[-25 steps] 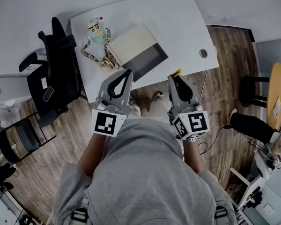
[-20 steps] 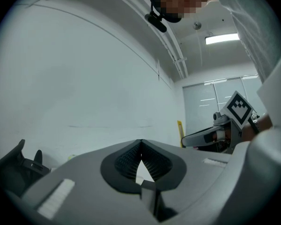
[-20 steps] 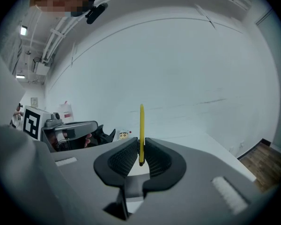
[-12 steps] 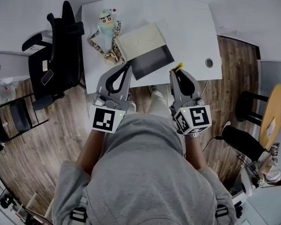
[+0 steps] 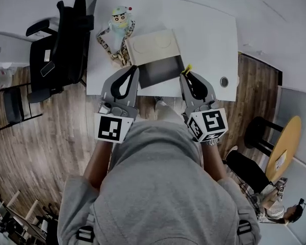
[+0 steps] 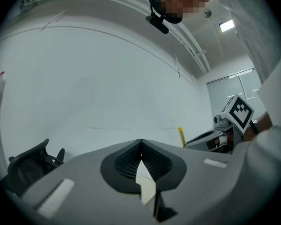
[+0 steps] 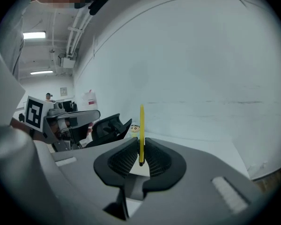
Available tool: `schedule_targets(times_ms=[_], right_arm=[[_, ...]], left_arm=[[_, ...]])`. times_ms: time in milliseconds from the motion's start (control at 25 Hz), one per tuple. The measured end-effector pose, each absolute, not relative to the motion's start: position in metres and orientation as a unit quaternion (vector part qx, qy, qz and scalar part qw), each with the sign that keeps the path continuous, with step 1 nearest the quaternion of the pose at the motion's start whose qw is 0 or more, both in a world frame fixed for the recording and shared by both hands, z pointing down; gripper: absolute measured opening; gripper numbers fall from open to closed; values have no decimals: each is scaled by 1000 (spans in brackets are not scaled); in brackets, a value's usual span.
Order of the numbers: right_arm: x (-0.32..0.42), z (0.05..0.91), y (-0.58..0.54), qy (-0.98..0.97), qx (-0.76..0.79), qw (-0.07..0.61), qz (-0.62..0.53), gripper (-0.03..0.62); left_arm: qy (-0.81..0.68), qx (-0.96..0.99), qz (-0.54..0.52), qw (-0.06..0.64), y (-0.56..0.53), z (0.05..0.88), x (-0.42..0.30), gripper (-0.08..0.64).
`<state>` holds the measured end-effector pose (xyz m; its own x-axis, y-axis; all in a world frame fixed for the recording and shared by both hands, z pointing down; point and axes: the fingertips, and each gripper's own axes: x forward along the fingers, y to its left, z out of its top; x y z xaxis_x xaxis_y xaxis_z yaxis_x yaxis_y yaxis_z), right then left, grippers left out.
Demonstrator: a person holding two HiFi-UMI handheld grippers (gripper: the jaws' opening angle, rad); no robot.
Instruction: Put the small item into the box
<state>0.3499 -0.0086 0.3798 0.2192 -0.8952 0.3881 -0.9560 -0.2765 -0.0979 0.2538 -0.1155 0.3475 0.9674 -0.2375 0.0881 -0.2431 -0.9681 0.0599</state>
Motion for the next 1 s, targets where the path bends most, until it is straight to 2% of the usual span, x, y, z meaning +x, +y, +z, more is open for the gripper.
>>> schedule_targets(times_ms=[1000], right_arm=[[352,449,-46,-767,563,243,186,64]], left_arm=[[-342,937,56,36,-87,360,230,3]])
